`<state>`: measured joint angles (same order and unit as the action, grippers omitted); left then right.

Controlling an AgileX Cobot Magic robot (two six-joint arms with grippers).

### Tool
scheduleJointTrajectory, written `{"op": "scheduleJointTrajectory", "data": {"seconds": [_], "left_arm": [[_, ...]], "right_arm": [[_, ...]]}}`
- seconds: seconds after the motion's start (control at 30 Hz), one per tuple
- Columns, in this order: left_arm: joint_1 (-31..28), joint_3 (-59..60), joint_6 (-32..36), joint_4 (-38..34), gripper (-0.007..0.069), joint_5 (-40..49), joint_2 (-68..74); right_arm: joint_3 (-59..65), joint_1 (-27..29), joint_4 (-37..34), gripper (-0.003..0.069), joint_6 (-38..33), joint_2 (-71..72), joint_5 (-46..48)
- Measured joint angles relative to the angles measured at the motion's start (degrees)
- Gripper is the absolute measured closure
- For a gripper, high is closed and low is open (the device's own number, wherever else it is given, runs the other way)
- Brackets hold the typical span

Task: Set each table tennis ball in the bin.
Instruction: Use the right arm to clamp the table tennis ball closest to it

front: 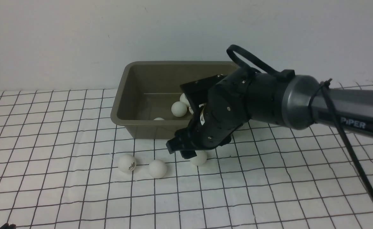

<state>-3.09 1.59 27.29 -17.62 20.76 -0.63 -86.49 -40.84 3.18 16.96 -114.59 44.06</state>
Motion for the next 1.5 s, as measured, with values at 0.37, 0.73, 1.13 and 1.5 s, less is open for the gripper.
{"op": "scheduleJointTrajectory", "data": {"seconds": [0.37, 0.73, 1.13, 1.5], "left_arm": [[0.0, 0.0, 0.0, 0.0, 0.0629, 0.0, 0.0], [0.02, 0.0, 0.0, 0.0, 0.0629, 0.0, 0.0], [0.02, 0.0, 0.0, 0.0, 0.0629, 0.0, 0.0], [0.02, 0.0, 0.0, 0.0, 0.0629, 0.0, 0.0]], "right_arm": [[-1.03, 0.0, 2.52, 0.0197, 0.16, -3.54, -0.37], [-2.3, 0.0, 5.8, 0.0197, 0.87, -5.41, -0.21], [-2.3, 0.0, 6.92, 0.0197, 1.25, -7.95, -0.17], [-2.32, 0.0, 6.92, 0.0197, 1.25, -9.04, -1.47]]}}
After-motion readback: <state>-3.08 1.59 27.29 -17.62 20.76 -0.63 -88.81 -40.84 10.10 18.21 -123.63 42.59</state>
